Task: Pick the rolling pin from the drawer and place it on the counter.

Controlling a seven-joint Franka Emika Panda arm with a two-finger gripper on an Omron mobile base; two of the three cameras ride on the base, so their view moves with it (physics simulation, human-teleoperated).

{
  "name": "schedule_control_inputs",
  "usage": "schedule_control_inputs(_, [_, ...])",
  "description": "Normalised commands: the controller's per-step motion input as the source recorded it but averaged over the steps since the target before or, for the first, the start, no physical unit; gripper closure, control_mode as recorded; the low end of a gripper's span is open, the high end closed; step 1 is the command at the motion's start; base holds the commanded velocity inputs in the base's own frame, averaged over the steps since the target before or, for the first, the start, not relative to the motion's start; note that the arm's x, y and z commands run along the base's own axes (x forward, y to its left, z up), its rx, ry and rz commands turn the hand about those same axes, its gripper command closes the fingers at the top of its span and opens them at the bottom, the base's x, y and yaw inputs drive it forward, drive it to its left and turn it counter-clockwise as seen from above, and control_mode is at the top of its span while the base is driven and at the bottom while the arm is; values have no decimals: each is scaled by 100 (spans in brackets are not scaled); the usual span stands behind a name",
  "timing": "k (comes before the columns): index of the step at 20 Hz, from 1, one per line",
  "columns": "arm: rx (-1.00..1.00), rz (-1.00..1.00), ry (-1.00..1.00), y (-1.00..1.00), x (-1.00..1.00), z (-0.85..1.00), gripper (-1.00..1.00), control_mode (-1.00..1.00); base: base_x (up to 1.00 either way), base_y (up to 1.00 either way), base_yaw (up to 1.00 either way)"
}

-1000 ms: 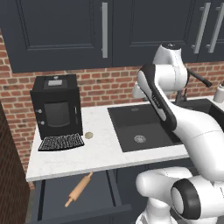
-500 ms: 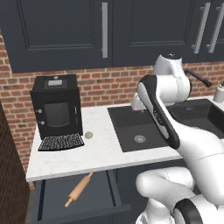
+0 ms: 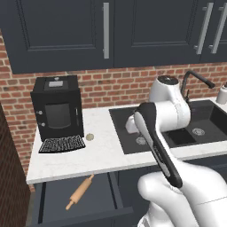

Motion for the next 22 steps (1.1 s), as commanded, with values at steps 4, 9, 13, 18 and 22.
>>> schedule_control_inputs(4, [7,0,9,48,-31,-26,-100,-100,0,0,0])
schedule_control_inputs(9, [9,1,17,51,-14,-24,-100,-100,0,0,0])
schedule_control_inputs(13, [11,4,19,51,-11,-25,-100,-100,0,0,0])
schedule_control_inputs(18, [8,5,19,59,-10,-37,-100,-100,0,0,0])
schedule_control_inputs(22, [0,4,8,63,-17,-47,-100,-100,0,0,0])
